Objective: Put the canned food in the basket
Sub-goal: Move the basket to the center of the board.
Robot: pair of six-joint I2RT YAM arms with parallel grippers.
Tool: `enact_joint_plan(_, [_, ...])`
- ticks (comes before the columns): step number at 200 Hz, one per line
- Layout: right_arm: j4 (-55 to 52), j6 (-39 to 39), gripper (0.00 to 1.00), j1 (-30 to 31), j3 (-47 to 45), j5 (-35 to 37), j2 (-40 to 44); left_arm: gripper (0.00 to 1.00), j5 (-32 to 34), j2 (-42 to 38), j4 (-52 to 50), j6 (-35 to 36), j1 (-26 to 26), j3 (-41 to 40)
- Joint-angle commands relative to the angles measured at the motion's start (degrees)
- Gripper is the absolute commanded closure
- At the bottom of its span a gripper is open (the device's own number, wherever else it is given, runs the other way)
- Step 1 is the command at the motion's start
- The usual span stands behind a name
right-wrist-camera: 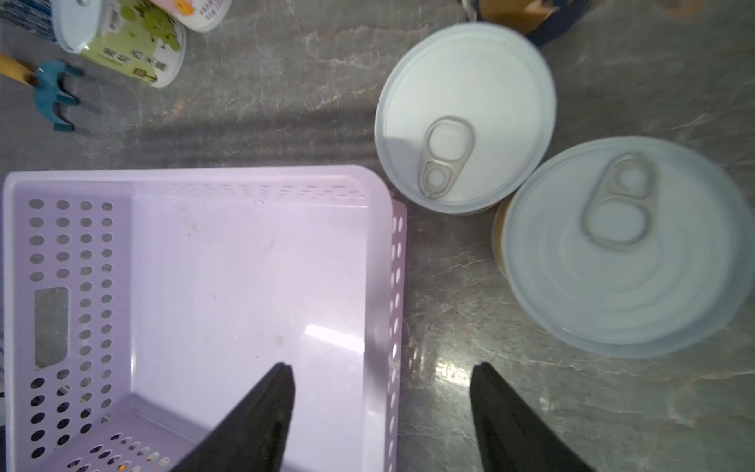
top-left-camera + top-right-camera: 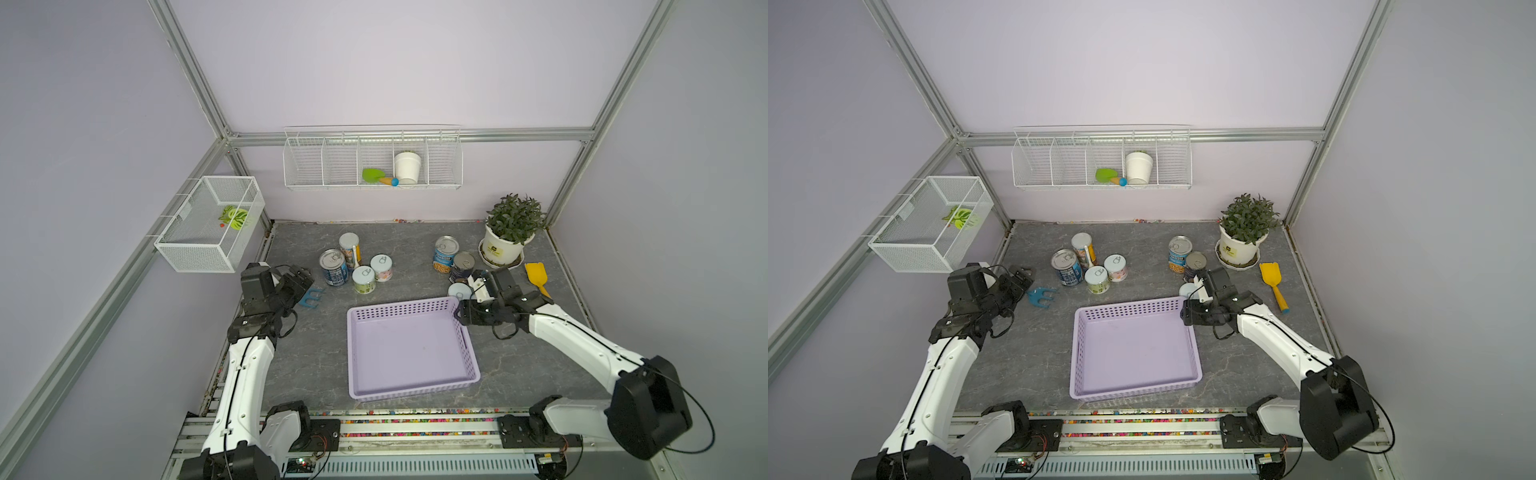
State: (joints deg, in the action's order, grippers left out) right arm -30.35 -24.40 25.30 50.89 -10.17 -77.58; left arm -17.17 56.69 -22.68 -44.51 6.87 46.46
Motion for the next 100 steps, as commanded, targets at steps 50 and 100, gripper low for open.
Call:
enact_joint_plan(50, [-1.1, 0.6, 0.55, 2.2, 4.3, 6.7, -8.6, 0.04, 0.8, -1.8, -1.1, 0.4, 0.3, 1.4])
enact_joint_plan(100, [-0.5, -2.7, 0.90, 2.3, 7.4, 8.1, -12.8, 0.04, 1.4, -2.1, -1.4, 0.5, 0.3, 1.5])
